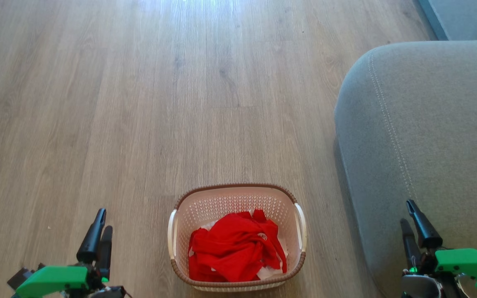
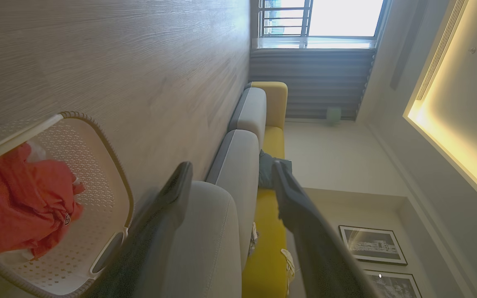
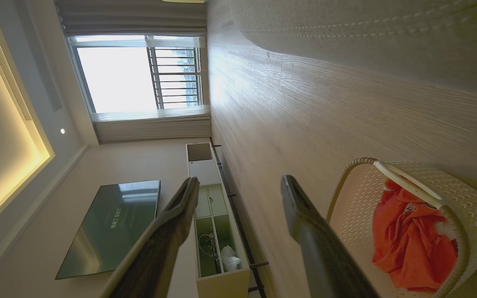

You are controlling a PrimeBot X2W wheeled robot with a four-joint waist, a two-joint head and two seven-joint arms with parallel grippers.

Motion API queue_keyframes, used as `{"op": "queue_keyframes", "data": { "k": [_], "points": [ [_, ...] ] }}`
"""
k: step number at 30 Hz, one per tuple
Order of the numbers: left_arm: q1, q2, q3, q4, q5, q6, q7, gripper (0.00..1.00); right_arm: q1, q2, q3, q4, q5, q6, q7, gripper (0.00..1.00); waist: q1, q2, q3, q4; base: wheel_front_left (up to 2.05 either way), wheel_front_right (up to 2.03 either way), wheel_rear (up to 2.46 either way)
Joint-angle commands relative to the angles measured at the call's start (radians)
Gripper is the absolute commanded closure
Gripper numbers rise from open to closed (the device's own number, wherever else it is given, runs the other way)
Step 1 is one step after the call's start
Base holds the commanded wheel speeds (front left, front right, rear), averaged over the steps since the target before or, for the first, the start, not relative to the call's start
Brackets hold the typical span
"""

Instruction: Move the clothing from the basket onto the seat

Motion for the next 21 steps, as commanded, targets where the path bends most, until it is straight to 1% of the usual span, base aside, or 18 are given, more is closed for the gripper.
{"op": "queue_keyframes", "data": {
  "k": [1,11,18,21],
  "points": [
    [-0.044,0.005,0.003,-0.034,0.005,-0.001,-0.009,0.00,-0.039,-0.004,0.003,-0.038,-0.004,0.000,-0.009,0.00,0.0000,0.0000,-0.001,0.000,0.00,0.00,0.00],
    [-0.042,0.006,0.018,-0.049,0.036,-0.001,-0.038,0.00,-0.043,-0.004,-0.001,-0.048,-0.043,0.000,-0.039,0.00,0.0000,0.0000,-0.012,0.004,0.00,0.00,0.00],
    [-0.045,0.006,0.034,-0.062,0.062,-0.002,-0.056,0.00,-0.047,-0.004,-0.014,-0.063,-0.097,0.000,-0.056,0.00,0.0000,0.0000,-0.017,0.013,0.00,0.00,0.00],
    [-0.049,0.007,0.058,-0.069,0.096,-0.002,-0.068,0.00,-0.050,-0.004,-0.016,-0.080,-0.141,0.000,-0.068,0.00,0.0000,0.0000,-0.020,0.019,0.00,0.00,0.00]
  ]
}}
